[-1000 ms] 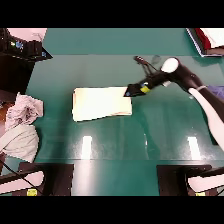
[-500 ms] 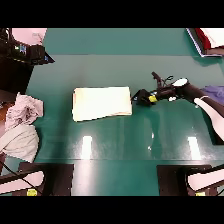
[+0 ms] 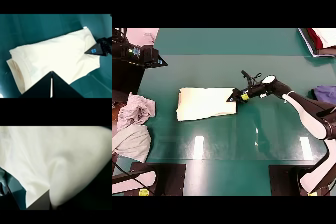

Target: Fold the shirts.

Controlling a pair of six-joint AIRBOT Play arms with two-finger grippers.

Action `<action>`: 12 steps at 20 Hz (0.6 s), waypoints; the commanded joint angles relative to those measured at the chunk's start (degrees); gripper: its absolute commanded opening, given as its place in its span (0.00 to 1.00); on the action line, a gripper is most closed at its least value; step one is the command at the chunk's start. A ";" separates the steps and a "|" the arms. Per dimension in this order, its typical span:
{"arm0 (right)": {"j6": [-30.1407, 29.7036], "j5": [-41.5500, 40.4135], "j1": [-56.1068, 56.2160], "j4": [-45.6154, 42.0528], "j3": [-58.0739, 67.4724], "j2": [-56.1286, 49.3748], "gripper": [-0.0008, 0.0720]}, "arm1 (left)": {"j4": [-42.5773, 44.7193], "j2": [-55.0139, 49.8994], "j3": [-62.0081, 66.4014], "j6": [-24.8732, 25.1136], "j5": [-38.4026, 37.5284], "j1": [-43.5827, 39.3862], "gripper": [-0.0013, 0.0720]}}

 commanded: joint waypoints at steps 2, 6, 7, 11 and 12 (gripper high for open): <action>-1.14 -3.85 -1.29 0.39 -2.08 4.07 0.03 | -0.81 0.07 -0.02 -0.04 -3.08 0.00 0.05; -3.43 -12.83 -10.99 0.26 -12.33 17.99 0.03 | -4.55 0.07 -0.02 -0.04 -3.34 -0.02 0.05; -3.43 -13.07 -14.75 0.13 -14.56 21.09 0.03 | -4.70 0.07 -0.02 -0.02 -3.13 -0.59 0.05; -0.26 -12.90 -33.27 -7.43 -19.26 30.84 0.03 | -3.45 0.04 -0.02 0.00 1.01 -7.10 0.05; 0.63 -12.90 -37.81 -8.55 -19.06 32.22 0.03 | -3.45 0.04 -0.02 -0.02 3.04 -8.90 0.05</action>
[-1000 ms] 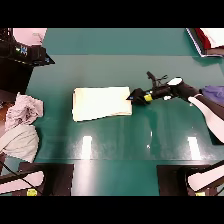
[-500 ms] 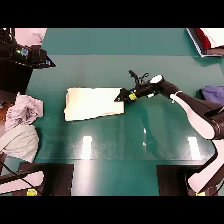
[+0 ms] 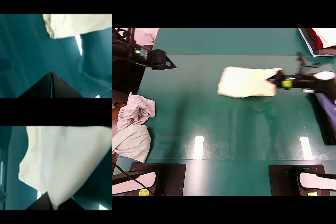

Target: Fold the shirts.

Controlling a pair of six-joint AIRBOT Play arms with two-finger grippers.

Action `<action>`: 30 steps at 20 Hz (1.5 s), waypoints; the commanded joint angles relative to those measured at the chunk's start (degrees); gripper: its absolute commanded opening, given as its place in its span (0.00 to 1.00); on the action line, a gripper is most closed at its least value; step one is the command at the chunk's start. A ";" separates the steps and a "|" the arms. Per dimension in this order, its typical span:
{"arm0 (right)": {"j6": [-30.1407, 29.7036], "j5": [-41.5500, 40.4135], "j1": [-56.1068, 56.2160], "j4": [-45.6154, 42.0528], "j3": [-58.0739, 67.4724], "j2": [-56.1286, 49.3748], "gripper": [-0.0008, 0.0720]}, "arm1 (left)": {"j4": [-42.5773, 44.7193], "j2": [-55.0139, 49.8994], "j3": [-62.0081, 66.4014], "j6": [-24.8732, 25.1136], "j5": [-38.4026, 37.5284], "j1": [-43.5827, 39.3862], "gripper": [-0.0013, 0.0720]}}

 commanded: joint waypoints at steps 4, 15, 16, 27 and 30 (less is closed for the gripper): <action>2.58 -1.09 -26.82 -4.26 1.57 7.41 0.03 | 0.15 0.02 -0.02 0.04 11.61 -10.03 0.05; 3.17 8.63 -38.82 -4.42 22.27 2.21 0.03 | 0.22 0.02 -0.02 0.04 12.46 -11.80 0.05; 3.17 10.67 -39.69 -4.61 24.28 2.21 0.03 | 0.22 0.02 -0.02 0.04 12.24 -11.80 0.05; 6.69 17.68 -50.86 -24.06 16.26 15.34 0.03 | 0.22 0.02 -0.02 1.03 10.82 -11.80 0.05; 6.71 19.17 -54.77 -31.65 10.25 18.88 0.03 | 0.26 0.02 -0.02 1.64 9.73 -11.80 0.05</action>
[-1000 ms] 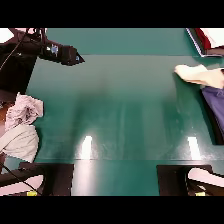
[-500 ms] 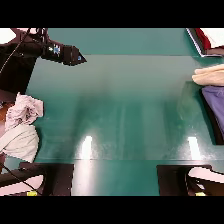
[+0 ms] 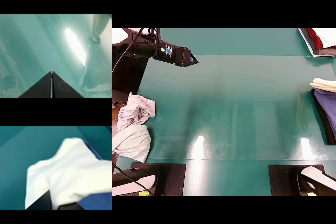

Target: Fold the shirts.

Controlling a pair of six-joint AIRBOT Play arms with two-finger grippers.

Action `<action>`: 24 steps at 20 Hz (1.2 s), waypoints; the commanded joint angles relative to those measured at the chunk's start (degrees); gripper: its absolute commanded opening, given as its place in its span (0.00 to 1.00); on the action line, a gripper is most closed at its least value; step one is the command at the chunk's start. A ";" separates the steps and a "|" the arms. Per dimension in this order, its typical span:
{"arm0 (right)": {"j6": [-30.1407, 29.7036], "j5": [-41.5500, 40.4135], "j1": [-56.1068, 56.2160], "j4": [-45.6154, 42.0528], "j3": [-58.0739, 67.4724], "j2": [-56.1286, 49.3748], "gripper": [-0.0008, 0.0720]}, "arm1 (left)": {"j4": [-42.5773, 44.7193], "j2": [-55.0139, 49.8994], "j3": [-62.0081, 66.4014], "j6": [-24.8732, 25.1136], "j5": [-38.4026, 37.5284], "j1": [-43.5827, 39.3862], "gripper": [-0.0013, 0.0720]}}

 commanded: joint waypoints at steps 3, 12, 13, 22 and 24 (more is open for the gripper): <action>0.66 3.76 -6.05 -17.03 -9.01 5.31 0.05 | 0.02 0.02 -0.02 2.10 -0.87 -0.02 0.05; 7.04 6.51 -7.85 -12.92 -12.35 6.93 0.77 | 0.00 0.02 -0.02 3.15 -0.63 -0.02 0.05; 7.02 6.73 -5.84 -7.56 -12.35 6.95 0.76 | 0.00 0.02 -0.02 3.15 -0.68 -0.02 0.05; 6.86 4.76 31.82 3.74 -12.35 6.88 0.03 | -0.24 0.04 -0.02 3.08 0.15 -0.02 0.05; 6.88 2.99 37.94 2.01 -12.35 6.88 0.03 | -0.24 0.04 -0.02 3.08 0.28 -0.02 0.05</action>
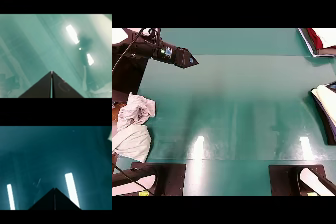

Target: Fold the shirts.

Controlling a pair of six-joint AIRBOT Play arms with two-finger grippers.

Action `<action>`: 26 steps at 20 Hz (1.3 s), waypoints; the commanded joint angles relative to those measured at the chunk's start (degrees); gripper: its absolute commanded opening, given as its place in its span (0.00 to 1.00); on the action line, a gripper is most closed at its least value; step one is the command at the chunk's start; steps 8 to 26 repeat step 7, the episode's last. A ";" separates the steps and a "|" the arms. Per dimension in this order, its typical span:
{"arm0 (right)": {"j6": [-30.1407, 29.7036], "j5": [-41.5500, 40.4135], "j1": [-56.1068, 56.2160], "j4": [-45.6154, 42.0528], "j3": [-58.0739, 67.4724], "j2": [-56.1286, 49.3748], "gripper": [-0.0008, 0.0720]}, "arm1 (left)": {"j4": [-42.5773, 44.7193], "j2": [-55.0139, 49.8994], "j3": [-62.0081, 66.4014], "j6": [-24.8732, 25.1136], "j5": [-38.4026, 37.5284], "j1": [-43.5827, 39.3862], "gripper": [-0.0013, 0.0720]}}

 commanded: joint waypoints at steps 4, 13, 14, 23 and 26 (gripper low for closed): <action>0.11 -2.89 16.33 -3.50 -0.02 -0.02 0.03 | -0.02 0.04 -0.02 0.02 0.68 -0.02 0.05; 0.13 -1.99 16.79 -3.56 -0.02 0.00 0.03 | -0.02 0.04 -0.02 0.02 0.66 -0.02 0.05; 0.13 -1.99 16.79 -3.56 -0.02 0.00 0.03 | -0.02 0.04 -0.02 0.02 0.66 -0.02 0.05; 0.13 -1.99 16.79 -3.56 -0.02 0.00 0.03 | -0.02 0.04 -0.02 0.02 0.66 -0.02 0.05; 0.13 -1.99 16.79 -3.56 -0.02 0.00 0.03 | -0.02 0.04 -0.02 0.02 0.66 -0.02 0.05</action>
